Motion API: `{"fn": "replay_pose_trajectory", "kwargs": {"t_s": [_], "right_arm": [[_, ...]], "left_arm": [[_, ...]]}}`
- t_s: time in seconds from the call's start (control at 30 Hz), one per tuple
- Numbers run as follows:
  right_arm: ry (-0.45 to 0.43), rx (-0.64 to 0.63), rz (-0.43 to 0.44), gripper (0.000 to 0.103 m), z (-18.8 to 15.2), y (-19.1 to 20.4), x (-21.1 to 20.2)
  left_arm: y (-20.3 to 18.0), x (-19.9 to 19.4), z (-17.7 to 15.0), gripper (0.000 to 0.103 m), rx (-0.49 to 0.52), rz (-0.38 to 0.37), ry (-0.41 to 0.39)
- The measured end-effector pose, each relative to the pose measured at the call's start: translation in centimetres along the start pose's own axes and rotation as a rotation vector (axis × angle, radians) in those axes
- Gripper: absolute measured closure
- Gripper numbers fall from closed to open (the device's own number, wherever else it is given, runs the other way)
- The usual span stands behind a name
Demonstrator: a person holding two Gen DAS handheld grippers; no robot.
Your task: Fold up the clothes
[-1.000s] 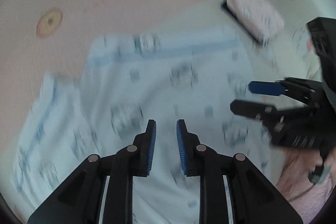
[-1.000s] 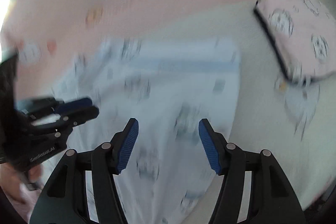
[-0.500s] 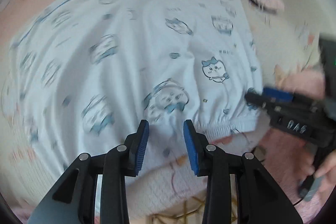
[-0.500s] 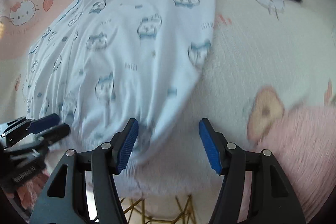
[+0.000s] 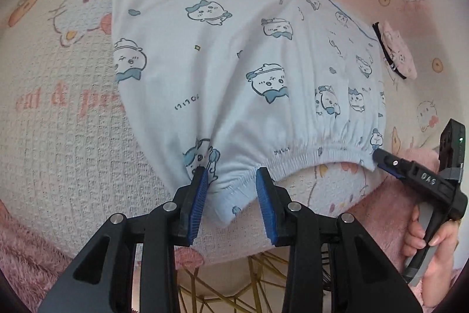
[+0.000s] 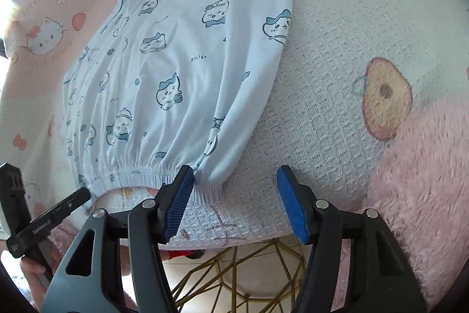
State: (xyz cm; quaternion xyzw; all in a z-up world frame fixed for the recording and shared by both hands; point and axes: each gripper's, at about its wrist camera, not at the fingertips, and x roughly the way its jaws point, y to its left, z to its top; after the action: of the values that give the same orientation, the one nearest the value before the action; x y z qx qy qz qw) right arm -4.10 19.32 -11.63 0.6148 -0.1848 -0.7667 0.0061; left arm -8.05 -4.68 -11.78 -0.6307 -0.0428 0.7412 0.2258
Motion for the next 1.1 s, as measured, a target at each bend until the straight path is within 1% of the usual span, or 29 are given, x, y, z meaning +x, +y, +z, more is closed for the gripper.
{"fn": "replay_pose_trajectory", "kwargs": {"t_s": [0.07,0.13,0.17,0.2,0.23,0.27,0.3,0.33,0.37,0.4,0.43,0.5,0.53,0.57,0.6,0.63,0.67,0.73,0.8,0.87,0.93,1.03,1.1], "right_arm": [[0.002,-0.064,-0.038,0.033,-0.3,0.8,0.1],[-0.004,-0.131,-0.079,0.034,-0.6,1.4,0.2],[-0.011,-0.159,-0.093,0.040,-0.8,1.6,0.1],[-0.020,-0.178,-0.100,0.050,-1.9,1.5,0.2],[-0.031,-0.192,-0.100,0.056,-2.1,1.5,-0.1],[-0.067,-0.212,-0.125,0.063,-2.3,1.7,-0.9],[-0.108,-0.233,-0.154,0.063,-2.5,1.8,-1.6],[-0.106,-0.241,-0.159,0.063,-2.5,1.6,-1.7],[-0.099,-0.248,-0.161,0.062,-2.6,1.3,-1.8],[-0.091,-0.254,-0.162,0.059,-2.7,1.1,-1.8],[-0.084,-0.261,-0.164,0.056,-2.7,0.8,-1.8],[-0.069,-0.274,-0.167,0.056,-2.9,0.3,-1.8],[-0.061,-0.281,-0.169,0.056,-2.9,0.0,-1.8],[-0.054,-0.288,-0.171,0.058,-3.0,-0.3,-1.8],[-0.046,-0.294,-0.172,0.055,-3.0,-0.5,-1.8],[-0.039,-0.301,-0.174,0.054,-3.1,-0.8,-1.8],[-0.034,-0.291,-0.170,0.050,-3.1,-1.3,-2.3],[-0.024,-0.266,-0.162,0.049,-3.1,-2.4,-3.4],[-0.015,-0.242,-0.153,0.049,-3.2,-3.5,-4.6],[-0.043,-0.318,-0.165,0.049,-1.9,-1.8,-4.6],[-0.073,-0.401,-0.178,0.049,-0.6,0.1,-4.6],[-0.119,-0.526,-0.197,0.049,1.5,2.9,-4.5],[-0.150,-0.609,-0.210,0.049,2.8,4.8,-4.4]], "left_arm": [[-0.4,-0.6,0.0,0.067,0.011,-0.023,-0.043],[-0.8,-1.2,-0.1,0.067,0.024,-0.048,-0.086],[-0.6,-1.3,0.3,0.067,0.021,-0.058,-0.091],[-0.4,-1.3,0.6,0.067,0.016,-0.067,-0.094],[0.2,-1.6,0.6,0.067,0.000,-0.068,-0.106],[0.9,-1.9,0.6,0.067,-0.017,-0.067,-0.118],[1.3,-2.0,1.2,0.067,-0.020,-0.049,-0.124],[1.7,-2.1,1.9,0.066,-0.020,-0.028,-0.129],[1.7,-2.1,3.1,0.066,0.002,0.019,-0.130],[1.9,-2.2,3.7,0.063,0.026,0.066,-0.127],[1.9,-1.8,4.0,0.062,0.051,0.073,-0.100],[1.9,-1.0,4.6,0.061,0.102,0.075,-0.041],[1.6,-0.3,4.6,0.061,0.142,0.119,-0.010],[1.3,0.7,4.4,0.061,0.198,0.213,0.034],[1.2,1.2,4.1,0.061,0.242,0.266,0.067],[1.4,1.0,4.2,0.059,0.251,0.271,0.076],[1.5,0.6,4.3,0.058,0.255,0.271,0.081],[1.8,-0.8,5.1,0.057,0.256,0.245,0.035],[1.6,-2.0,6.3,0.057,0.293,0.221,-0.032],[1.2,-2.0,8.1,0.057,0.318,0.235,-0.077],[0.8,-1.2,10.3,0.056,0.341,0.246,-0.108],[0.3,1.2,13.7,0.056,0.387,0.264,-0.097],[0.0,2.6,15.4,0.056,0.437,0.250,-0.096]]}}
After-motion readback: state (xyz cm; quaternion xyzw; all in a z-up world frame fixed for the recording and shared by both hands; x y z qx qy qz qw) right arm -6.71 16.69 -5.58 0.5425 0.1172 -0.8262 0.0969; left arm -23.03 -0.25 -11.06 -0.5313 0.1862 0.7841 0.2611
